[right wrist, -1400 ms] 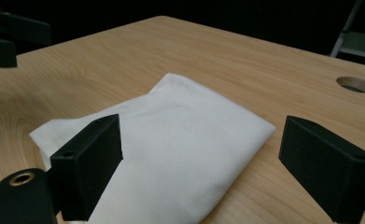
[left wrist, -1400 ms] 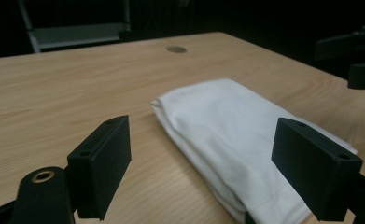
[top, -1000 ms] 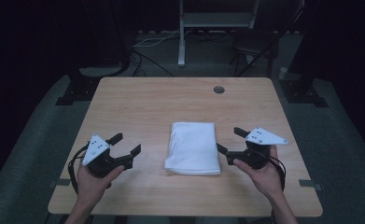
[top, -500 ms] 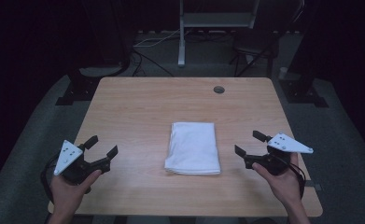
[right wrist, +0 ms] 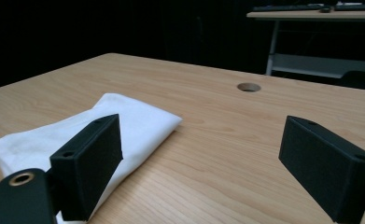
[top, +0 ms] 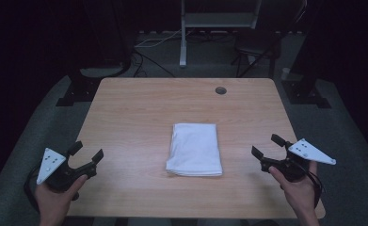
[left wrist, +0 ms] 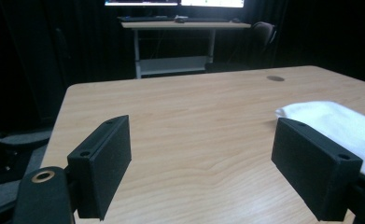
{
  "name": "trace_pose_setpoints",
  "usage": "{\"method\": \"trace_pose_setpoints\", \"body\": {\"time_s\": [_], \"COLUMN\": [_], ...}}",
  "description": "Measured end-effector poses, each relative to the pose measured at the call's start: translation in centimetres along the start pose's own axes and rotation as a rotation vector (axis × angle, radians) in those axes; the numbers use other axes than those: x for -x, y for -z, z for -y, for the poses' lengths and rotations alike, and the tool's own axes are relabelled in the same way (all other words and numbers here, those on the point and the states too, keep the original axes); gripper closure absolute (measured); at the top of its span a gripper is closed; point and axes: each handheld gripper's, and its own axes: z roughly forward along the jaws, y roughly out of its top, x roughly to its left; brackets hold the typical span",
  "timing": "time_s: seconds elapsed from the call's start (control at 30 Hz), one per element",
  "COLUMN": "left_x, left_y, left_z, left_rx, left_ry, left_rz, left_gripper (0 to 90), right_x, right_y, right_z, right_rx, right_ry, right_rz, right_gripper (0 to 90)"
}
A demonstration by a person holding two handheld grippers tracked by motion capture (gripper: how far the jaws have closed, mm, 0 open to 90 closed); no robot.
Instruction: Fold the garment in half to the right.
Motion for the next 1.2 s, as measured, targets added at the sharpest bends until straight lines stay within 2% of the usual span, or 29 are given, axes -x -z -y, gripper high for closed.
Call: {"method": "trace_pose_setpoints", "body": {"time_s": [0.23,0.37,0.53,0.87,1.2], "left_x": [-1.0,-1.3,-1.3,-1.0,-0.9], "left_y": [0.5,0.4,-0.1,-1.6,-2.8], "left_z": [0.9,1.2,1.5,2.1,2.8], "left_rx": [-0.008,-0.019,-0.017,-0.033,-0.052], "left_ry": [0.012,0.015,0.027,0.026,0.027], "left_rz": [-0.036,-0.043,-0.044,-0.041,-0.038], "left_gripper": [19.4,19.4,19.4,19.4,19.4], "right_x": [0.7,1.1,1.5,2.2,2.6], "right_y": [0.7,1.1,1.6,2.2,2.4], "right_z": [1.0,1.7,2.4,3.2,3.7], "right_rx": [0.0,-0.001,0.003,0.014,0.017], "right_ry": [-0.017,-0.034,-0.054,-0.075,-0.072], "right_rz": [0.033,0.054,0.075,0.113,0.14], "right_gripper": [12.7,12.7,12.7,12.7,12.7]}}
